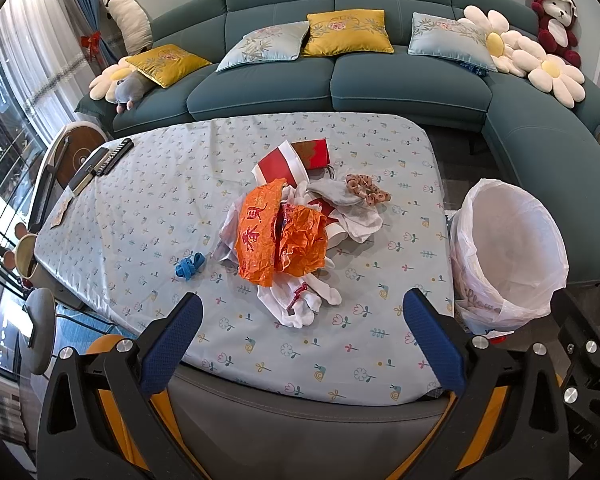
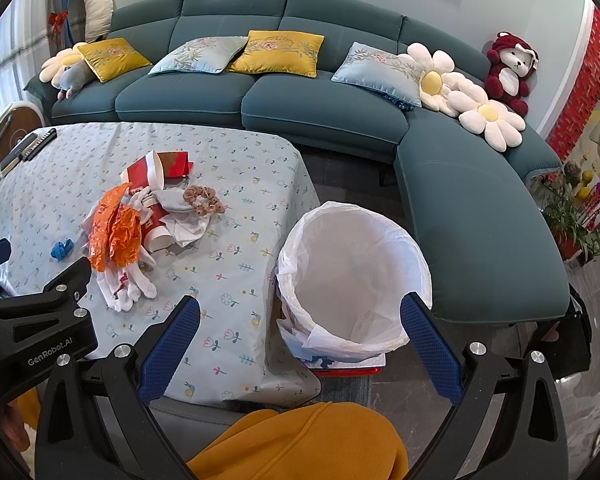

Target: Collect trash

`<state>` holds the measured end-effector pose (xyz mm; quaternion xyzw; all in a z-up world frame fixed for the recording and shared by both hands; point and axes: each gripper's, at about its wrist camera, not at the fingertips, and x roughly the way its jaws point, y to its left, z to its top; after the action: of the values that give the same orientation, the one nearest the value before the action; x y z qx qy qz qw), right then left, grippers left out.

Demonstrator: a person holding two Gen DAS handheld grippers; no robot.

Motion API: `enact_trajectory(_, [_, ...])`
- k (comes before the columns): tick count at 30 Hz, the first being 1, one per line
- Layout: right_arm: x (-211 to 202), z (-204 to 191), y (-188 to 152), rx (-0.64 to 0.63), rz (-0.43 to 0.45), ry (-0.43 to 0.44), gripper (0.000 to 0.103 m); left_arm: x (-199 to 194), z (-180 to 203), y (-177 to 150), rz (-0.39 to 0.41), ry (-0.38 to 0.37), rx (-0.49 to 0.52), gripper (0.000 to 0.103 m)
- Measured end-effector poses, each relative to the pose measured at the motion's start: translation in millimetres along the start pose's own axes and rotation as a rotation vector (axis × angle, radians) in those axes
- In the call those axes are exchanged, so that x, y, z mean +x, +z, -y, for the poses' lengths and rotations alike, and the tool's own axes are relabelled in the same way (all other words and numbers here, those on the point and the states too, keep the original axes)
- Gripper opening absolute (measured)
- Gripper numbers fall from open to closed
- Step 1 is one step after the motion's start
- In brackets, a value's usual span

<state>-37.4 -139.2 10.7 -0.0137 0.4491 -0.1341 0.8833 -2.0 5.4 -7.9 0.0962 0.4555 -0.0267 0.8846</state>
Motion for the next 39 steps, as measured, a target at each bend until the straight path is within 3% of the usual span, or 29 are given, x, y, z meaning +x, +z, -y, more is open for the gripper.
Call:
enact_trajectory(27, [1.5, -0.5, 0.8, 0.002, -0.001, -0.003, 0.096, 0.1, -4.8, -2.4, -0.008, -0.006, 0.0, 0.095])
enact_trajectory(35, [12.4, 0.3, -2.2, 0.011, -0.01, -0.024, 0.096, 12.8, 2.4, -9.0, -0.01, -0.032, 0.007, 0.09])
enact_trajectory(39, [20.2, -1.4, -1.4, 0.021, -0.011, -0.04, 0.096, 28.9, 2.6, -11.0, -0.049, -0.052, 0.002, 0.09])
